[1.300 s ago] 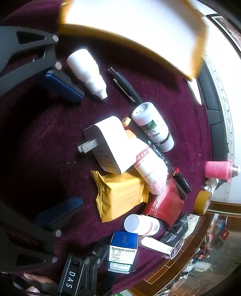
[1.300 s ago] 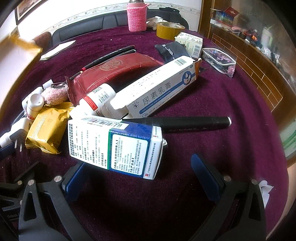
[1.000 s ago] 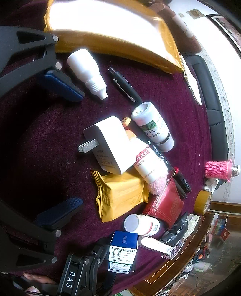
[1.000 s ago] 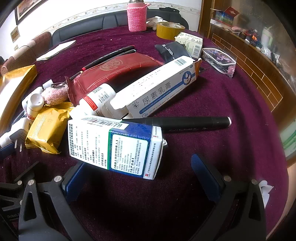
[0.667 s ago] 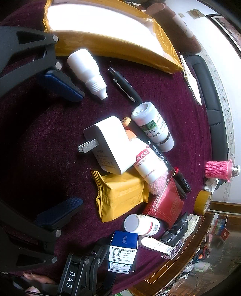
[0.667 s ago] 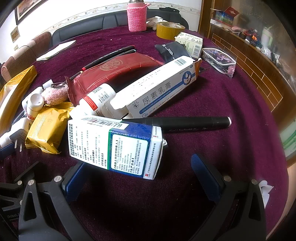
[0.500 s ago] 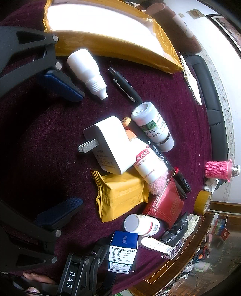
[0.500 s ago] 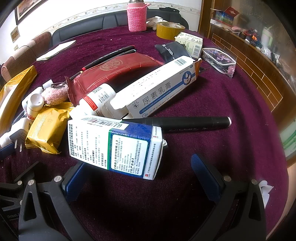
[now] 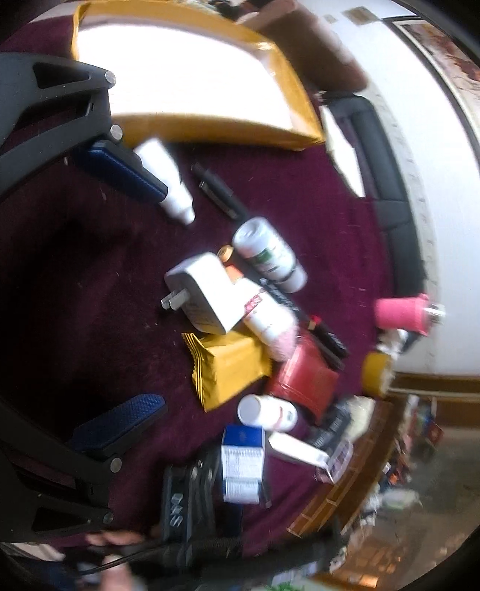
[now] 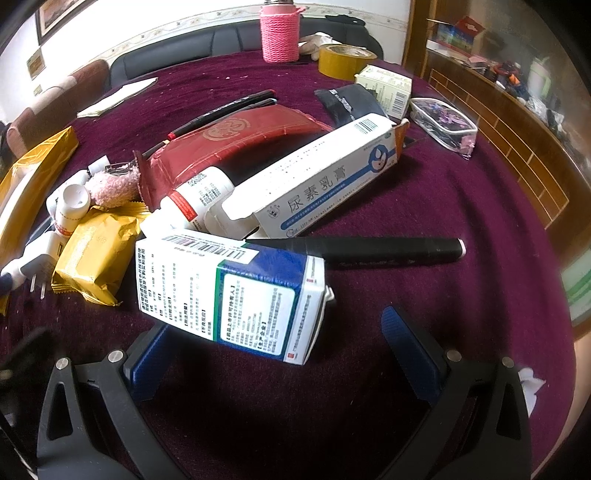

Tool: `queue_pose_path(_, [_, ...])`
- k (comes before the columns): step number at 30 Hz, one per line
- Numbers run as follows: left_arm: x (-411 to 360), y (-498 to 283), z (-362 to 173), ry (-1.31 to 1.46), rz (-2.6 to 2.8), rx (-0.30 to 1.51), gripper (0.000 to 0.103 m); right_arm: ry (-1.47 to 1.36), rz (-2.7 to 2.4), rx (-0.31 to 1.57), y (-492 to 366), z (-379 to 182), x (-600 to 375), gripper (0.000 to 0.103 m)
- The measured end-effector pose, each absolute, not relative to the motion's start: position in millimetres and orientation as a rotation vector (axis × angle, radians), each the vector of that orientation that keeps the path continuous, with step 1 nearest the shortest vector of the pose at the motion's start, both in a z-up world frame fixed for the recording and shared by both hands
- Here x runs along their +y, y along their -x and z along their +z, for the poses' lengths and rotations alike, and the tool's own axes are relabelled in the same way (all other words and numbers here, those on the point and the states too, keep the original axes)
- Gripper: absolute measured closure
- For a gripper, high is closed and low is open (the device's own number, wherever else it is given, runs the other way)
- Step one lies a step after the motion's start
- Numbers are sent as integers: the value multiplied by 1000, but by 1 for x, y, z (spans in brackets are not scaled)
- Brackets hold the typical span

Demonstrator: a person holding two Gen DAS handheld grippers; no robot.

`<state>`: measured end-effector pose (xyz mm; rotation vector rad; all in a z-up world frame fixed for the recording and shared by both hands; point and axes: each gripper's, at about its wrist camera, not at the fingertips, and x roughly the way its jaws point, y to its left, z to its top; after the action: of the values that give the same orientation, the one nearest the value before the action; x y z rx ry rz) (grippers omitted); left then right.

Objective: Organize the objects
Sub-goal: 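Grasp the blue-white medicine box with the right gripper while the left grasps the white dropper bottle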

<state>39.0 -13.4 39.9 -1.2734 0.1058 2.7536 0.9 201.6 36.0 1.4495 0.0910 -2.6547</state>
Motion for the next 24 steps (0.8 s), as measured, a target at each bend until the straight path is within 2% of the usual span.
queue_pose_path(4, [-34,-52,48,1267,2680,60,1,-1438,-2608,99,-4,38,205,0])
queue_pose_path(11, [-68,-60,52,1200,2693,-28,2,-1252,-2572,138,-30,61,200,0])
queue_pose_path(14, [-76,-63,52,1182,2670,-69,2,-1219,-2574,235,-26,65,191,2])
queue_pose_path(19, [-74,-67,51,1156,2670,-14,2,-1191,-2484,482,-14,59,175,3])
queue_pose_path(21, [-79,-66,51,1156,2669,-25,2,-1237,-2413,459,-11,51,175,19])
queue_pose_path(23, [-83,-66,51,1148,2662,-41,2,-1302,-2299,345,-12,47,176,30])
queue_pose_path(24, [-85,-67,52,1138,2659,-47,2,-1290,-2249,291,-17,49,176,31])
